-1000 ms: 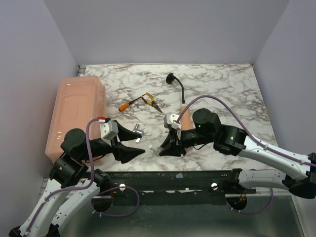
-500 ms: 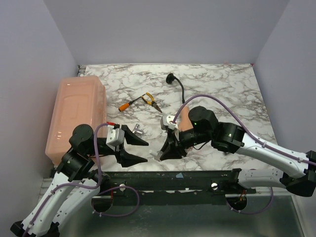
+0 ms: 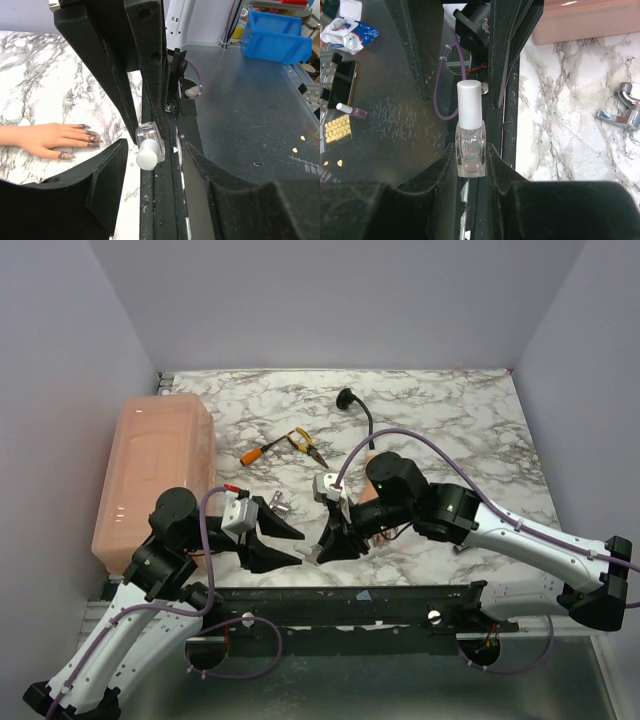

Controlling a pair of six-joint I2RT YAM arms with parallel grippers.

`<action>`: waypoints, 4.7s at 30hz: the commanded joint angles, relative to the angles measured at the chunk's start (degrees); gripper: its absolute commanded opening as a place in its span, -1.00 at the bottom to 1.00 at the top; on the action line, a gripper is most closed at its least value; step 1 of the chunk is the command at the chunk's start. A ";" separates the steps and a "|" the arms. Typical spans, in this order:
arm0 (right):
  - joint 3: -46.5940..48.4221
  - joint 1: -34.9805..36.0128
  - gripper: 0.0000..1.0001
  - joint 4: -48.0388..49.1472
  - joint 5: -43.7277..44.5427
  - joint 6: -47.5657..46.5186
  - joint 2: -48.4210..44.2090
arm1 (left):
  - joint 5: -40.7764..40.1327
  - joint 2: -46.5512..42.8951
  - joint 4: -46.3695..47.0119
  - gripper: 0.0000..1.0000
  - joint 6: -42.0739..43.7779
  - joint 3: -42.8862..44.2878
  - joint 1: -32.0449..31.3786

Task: Paint the nails

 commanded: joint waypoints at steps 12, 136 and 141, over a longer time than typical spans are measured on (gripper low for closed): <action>3.08 0.30 -0.99 -0.17 -2.15 -1.11 1.32 | 2.03 2.21 2.01 -0.29 -0.23 -0.91 0.08; 7.18 0.36 -0.99 -1.46 6.89 -7.96 3.64 | -3.49 8.52 -6.54 -0.72 0.28 4.34 -0.25; 6.53 0.42 -0.99 0.45 7.79 -7.23 3.13 | -4.47 8.51 -7.00 -1.00 -0.20 4.42 -0.34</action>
